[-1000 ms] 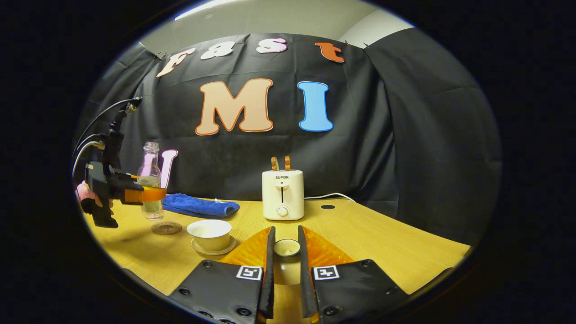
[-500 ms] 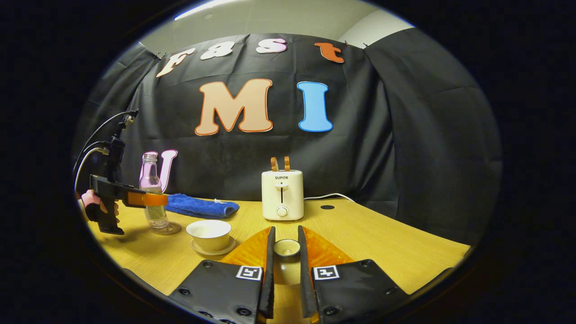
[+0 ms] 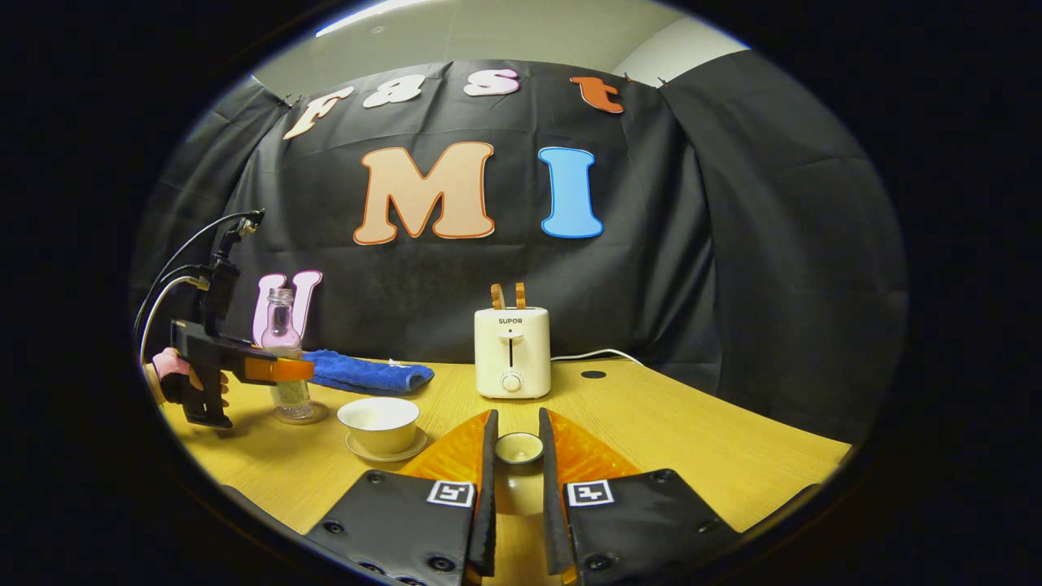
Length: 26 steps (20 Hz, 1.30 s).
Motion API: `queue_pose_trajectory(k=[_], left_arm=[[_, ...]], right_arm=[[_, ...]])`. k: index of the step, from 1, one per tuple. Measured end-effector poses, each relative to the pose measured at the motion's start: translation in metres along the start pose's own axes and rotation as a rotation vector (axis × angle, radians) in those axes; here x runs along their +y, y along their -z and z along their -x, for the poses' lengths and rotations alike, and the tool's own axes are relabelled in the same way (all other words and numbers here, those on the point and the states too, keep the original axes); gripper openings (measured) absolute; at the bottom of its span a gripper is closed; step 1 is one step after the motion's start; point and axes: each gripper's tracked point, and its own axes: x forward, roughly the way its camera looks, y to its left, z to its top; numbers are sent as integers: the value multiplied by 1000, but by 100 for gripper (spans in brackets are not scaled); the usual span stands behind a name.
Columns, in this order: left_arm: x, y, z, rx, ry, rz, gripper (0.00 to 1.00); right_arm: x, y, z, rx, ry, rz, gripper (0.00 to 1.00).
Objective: Open the teacup lid with one hand, grasp the water bottle and pour water into the teacup with the other hand; after pouring, place the water bottle on the coaster and then close the teacup lid.
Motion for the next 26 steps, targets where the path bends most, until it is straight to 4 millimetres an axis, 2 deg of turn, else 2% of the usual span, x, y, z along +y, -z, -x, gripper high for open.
queue_pose_trajectory(k=[1, 2, 4, 7, 9, 16, 23, 26], left_arm=[[-1, -2, 2, -6, -1, 1, 81], [-1, -1, 4, -6, 2, 2, 93], [2, -2, 9, -6, -6, 3, 98], [5, -5, 16, -28, -14, 15, 97], [9, -1, 21, -25, -22, -1, 98], [-2, 11, 42, -48, -13, -27, 98], [-2, 23, 56, -45, -26, -48, 97], [-1, 21, 62, -71, -41, -72, 97]], right_arm=[[0, -1, 1, 0, 0, 0, 27], [0, -1, 1, 0, 0, 0, 27], [-1, 0, 1, 0, 0, 0, 27], [-1, -1, 1, 0, 0, 0, 27], [-1, 0, 1, 0, 0, 0, 27], [-1, -1, 1, -1, 2, 0, 27], [-1, -1, 1, -1, 2, 1, 27], [2, -1, 2, 0, -13, 0, 27]])
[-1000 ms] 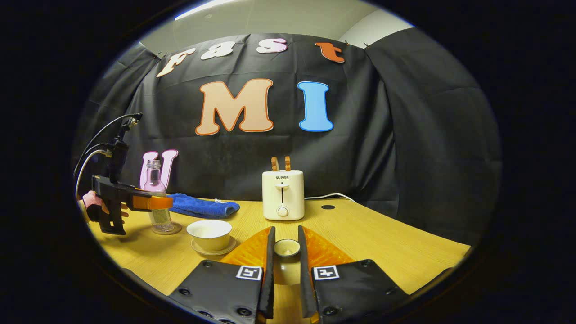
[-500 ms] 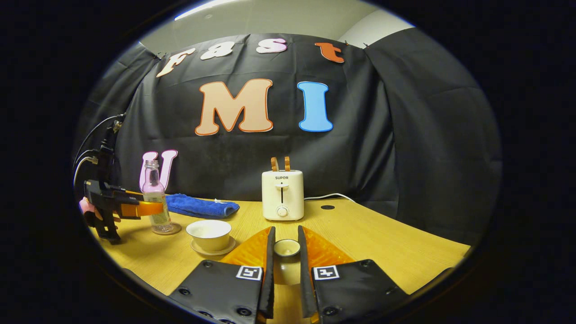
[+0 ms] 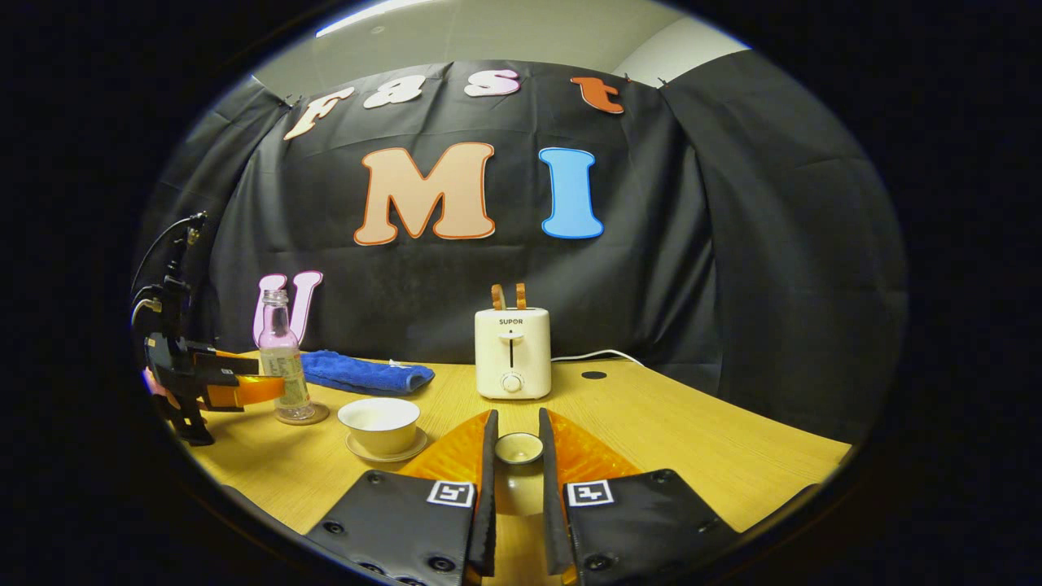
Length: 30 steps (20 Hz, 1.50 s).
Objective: Open the teacup lid with one hand, grasp the water bottle and pour water into the teacup with the other hand; after pouring, place the water bottle on the coaster and then close the teacup lid.
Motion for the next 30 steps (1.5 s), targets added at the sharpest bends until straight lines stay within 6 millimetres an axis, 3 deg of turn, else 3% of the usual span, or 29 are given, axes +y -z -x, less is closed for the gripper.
queue_pose_trajectory(k=[6, 10, 14, 21, 30], left_arm=[[8, -17, 17, -119, -65, -32, 97], [23, -10, 32, -102, -119, -48, 97], [41, -17, 52, -161, -180, -31, 97], [75, -5, 73, -169, -247, 107, 97], [76, -6, 75, -164, -272, 105, 95]], right_arm=[[11, 0, -5, 2, -49, -1, 27], [24, 1, -20, 4, -90, -3, 27], [51, 3, -37, 8, -154, -5, 27], [107, 7, -70, 15, -284, -9, 27], [152, 11, -90, 41, -411, -12, 27]])
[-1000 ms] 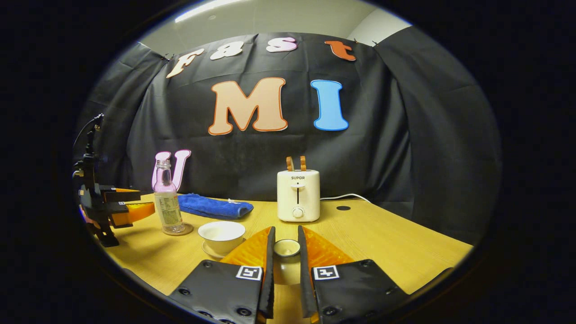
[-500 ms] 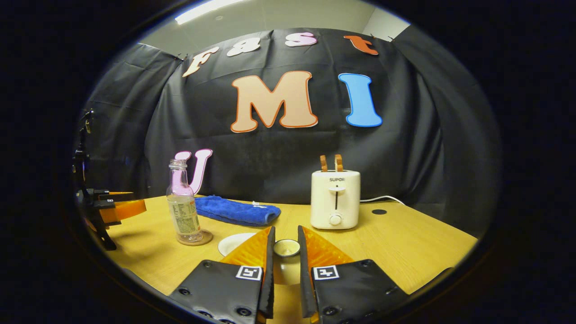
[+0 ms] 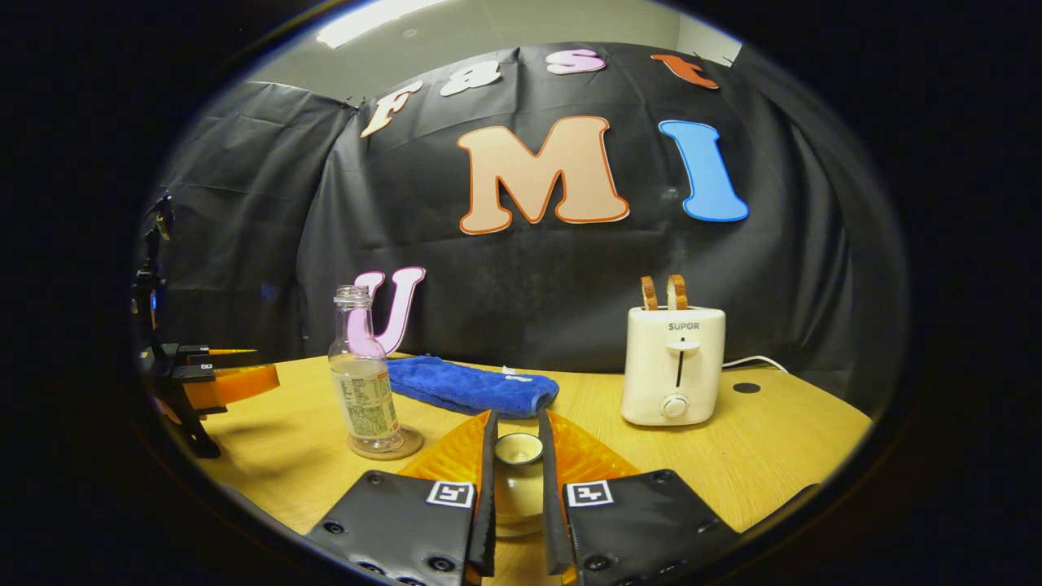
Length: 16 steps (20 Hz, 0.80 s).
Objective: Open the teacup lid with one hand, grasp the water bottle and pour water into the teacup with the other hand; after pouring, place the water bottle on the coaster and then close the teacup lid.
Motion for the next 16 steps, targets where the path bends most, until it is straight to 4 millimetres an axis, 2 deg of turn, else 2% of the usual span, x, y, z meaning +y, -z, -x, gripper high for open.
queue_pose_trajectory(k=[9, 11, 15, 16], left_arm=[[0, -1, 2, 1, 0, 1, 95], [0, -2, 1, 1, 0, 1, 95], [-1, -2, 2, 2, -1, 1, 95], [-1, -1, 2, 2, -1, 0, 95]], right_arm=[[10, 17, -14, 113, -64, -2, 27], [11, 17, -12, 121, -69, 0, 28], [11, 17, -11, 125, -72, -12, 37], [12, 16, -11, 123, -82, -12, 49]])
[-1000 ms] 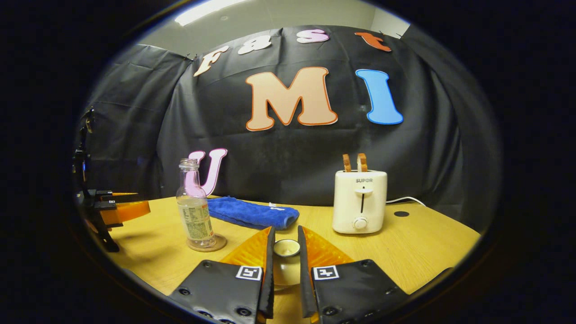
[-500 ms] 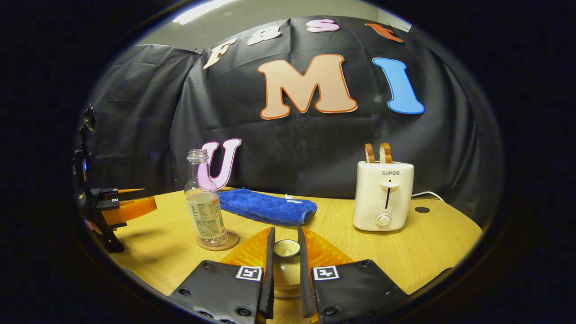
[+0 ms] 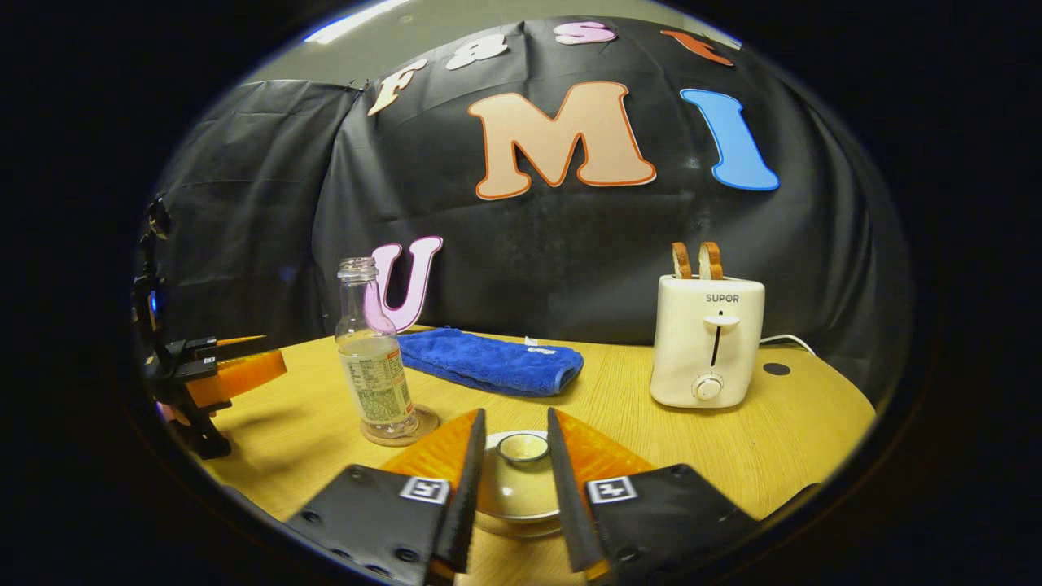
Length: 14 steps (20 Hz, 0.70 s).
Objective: Open the teacup lid with one hand, grasp the water bottle and pour water into the teacup with the other hand; after pouring, place the water bottle on the coaster and then close the teacup lid.
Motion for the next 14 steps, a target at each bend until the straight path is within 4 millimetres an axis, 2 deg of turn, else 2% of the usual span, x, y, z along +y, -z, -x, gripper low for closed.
queue_pose_trajectory(k=[2, 6, 7, 10, 11, 13, 14], left_arm=[[1, -1, 1, 0, 0, 0, 95], [0, -1, 0, 0, -1, 0, 95], [-1, -1, 0, 0, -1, 0, 95], [0, -1, 1, 1, -2, 0, 95], [0, -1, 1, 1, -1, 0, 95], [0, -2, 1, 1, -2, 0, 95], [1, -1, 2, 0, -2, 0, 95]], right_arm=[[1, -2, 2, -12, 5, 15, 72], [5, -9, 13, -73, 9, 18, 85], [4, -12, 18, -96, 14, 15, 92], [0, -18, 34, -145, 47, 17, 88], [3, -17, 39, -145, 49, 17, 97], [0, -15, 54, -147, 75, 17, 88], [-5, -15, 62, -153, 105, 16, 88]])
